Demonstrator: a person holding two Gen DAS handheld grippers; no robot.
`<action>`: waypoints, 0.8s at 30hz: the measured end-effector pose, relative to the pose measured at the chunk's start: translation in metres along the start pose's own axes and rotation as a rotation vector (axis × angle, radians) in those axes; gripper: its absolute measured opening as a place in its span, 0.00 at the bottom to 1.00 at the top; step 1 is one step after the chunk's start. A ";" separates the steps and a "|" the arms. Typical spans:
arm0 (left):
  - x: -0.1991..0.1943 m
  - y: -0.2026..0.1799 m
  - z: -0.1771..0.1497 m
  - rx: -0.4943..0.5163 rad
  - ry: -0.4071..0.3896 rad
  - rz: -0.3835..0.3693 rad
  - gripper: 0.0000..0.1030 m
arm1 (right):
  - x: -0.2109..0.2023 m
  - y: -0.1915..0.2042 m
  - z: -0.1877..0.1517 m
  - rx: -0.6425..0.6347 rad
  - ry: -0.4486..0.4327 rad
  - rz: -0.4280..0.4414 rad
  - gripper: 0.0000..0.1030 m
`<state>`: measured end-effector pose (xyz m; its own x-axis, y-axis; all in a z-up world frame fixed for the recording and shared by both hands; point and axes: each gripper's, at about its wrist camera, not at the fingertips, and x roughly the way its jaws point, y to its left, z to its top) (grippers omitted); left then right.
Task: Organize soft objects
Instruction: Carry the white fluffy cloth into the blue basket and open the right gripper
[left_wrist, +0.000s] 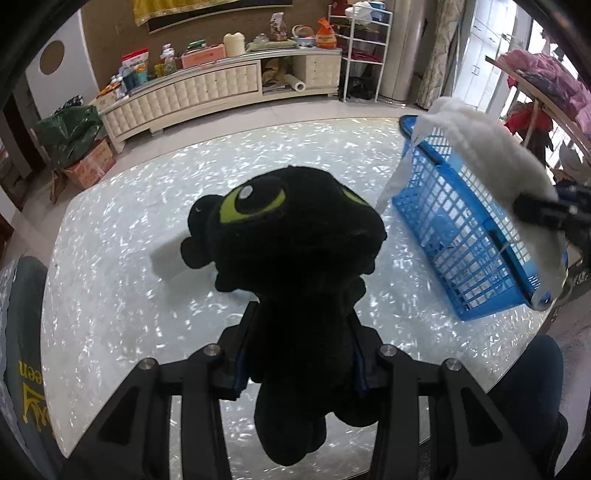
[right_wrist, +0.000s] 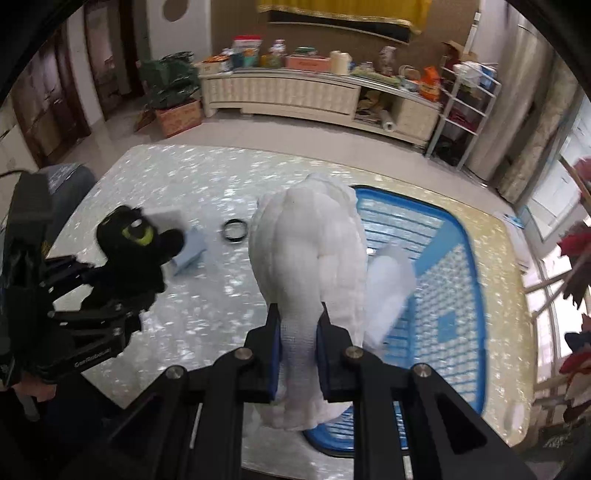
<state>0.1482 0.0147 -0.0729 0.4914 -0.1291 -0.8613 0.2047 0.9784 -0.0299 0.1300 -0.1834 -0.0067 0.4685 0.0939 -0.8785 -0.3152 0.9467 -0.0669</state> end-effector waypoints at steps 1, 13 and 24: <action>0.001 -0.003 0.001 0.008 -0.001 0.001 0.39 | 0.003 -0.006 -0.001 0.008 -0.003 -0.031 0.15; 0.003 -0.024 0.007 0.072 -0.018 -0.016 0.40 | 0.042 -0.076 -0.021 0.174 0.100 -0.082 0.15; 0.015 -0.028 0.011 0.080 -0.008 -0.027 0.40 | 0.079 -0.093 -0.030 0.161 0.194 -0.120 0.15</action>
<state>0.1594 -0.0167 -0.0793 0.4913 -0.1568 -0.8568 0.2851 0.9584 -0.0119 0.1711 -0.2732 -0.0839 0.3228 -0.0681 -0.9440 -0.1244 0.9857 -0.1137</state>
